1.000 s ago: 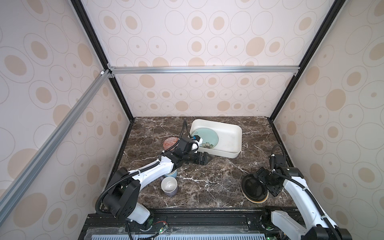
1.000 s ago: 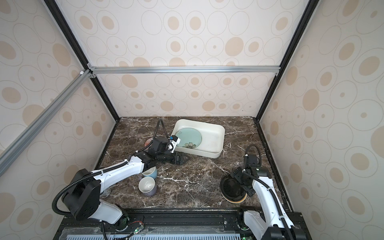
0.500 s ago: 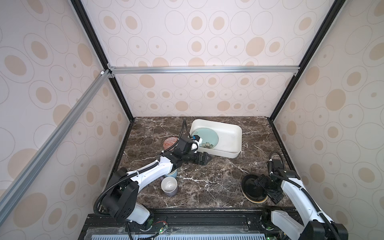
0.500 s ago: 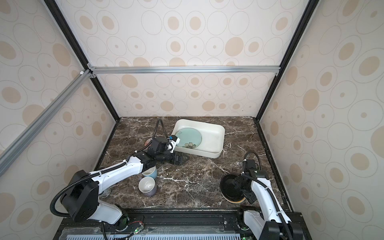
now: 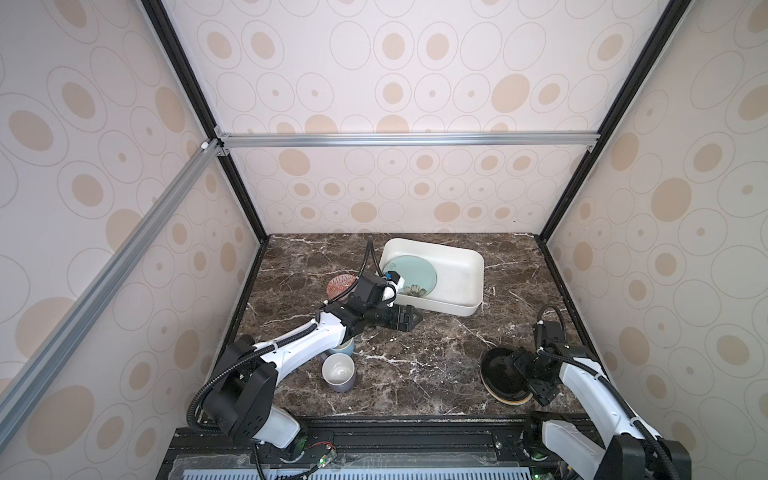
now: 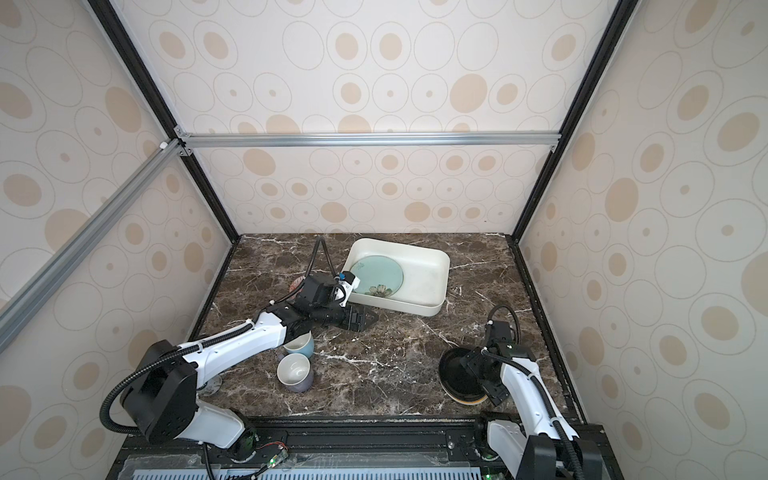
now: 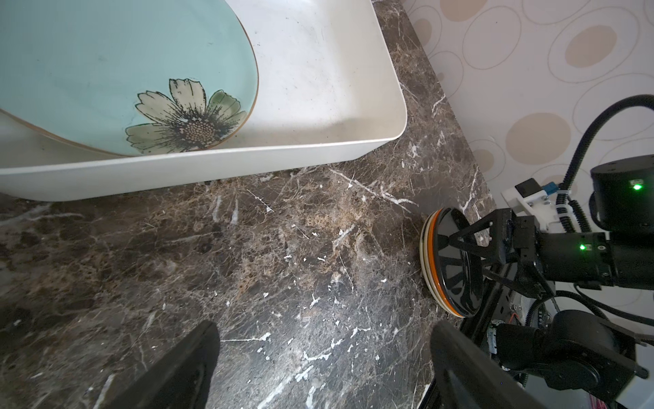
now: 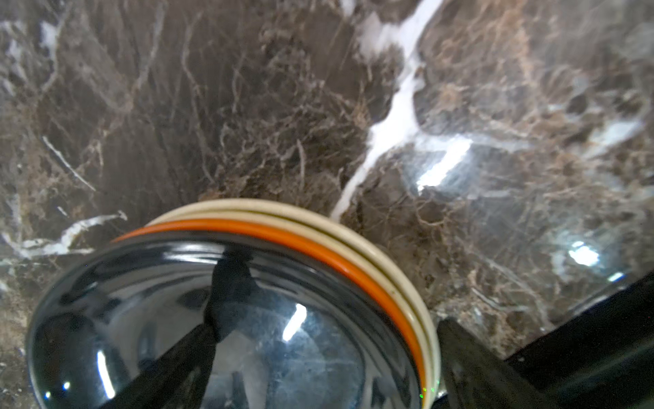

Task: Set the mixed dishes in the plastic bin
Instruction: 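Move the right gripper to the black plate stack and grasp its rim, then slide the plate stack with the right gripper toward the left gripper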

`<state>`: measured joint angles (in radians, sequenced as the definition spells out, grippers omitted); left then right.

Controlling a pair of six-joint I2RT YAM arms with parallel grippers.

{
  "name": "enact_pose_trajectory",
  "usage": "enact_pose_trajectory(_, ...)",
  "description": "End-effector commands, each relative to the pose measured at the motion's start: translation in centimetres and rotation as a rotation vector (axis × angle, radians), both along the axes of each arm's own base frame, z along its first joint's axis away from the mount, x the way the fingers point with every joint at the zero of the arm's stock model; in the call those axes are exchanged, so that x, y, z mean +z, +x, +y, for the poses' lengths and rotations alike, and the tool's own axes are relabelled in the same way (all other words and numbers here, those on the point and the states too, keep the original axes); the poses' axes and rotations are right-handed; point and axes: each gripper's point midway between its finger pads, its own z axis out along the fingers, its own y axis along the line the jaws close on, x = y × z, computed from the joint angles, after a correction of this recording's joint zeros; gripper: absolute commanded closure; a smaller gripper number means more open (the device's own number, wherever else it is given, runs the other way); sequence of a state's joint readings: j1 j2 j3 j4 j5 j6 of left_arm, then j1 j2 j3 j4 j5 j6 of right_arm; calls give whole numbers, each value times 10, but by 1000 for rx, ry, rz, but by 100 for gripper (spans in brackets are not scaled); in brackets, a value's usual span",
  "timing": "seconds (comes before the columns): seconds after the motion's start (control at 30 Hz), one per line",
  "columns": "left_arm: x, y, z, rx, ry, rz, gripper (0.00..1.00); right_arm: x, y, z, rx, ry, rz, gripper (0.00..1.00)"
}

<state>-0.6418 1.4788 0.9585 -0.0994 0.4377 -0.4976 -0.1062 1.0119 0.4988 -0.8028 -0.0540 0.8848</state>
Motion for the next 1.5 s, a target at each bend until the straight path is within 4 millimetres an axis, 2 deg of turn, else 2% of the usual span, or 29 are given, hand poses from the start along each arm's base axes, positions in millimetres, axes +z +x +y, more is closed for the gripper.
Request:
enact_pose_trajectory(0.0, 19, 5, -2, -6, -3, -51, 6, -12, -9, 6, 14, 36, 49, 0)
enact_pose_trajectory(0.43, 10, -1, 7, 14, 17, -41, 6, -22, 0, 16, 75, 90, 44, 0)
enact_pose_trajectory(0.57, 8, -4, 11, 23, 22, -43, 6, -24, 9, 23, 123, 108, 51, 11)
enact_pose_trajectory(0.67, 9, -5, 13, 28, 25, -47, 6, -23, 19, 32, 189, 88, 61, 15)
enact_pose_trajectory(1.07, 13, -8, 27, 63, 56, -62, 5, -26, 59, 86, 459, 0, 113, 15)
enact_pose_trajectory(1.27, 14, -6, 37, 92, 70, -67, 5, -24, 74, 121, 608, -41, 122, 16)
enact_pose_trajectory(1.47, 13, -6, 53, 135, 95, -64, 4, -25, 84, 163, 713, -2, 109, 17)
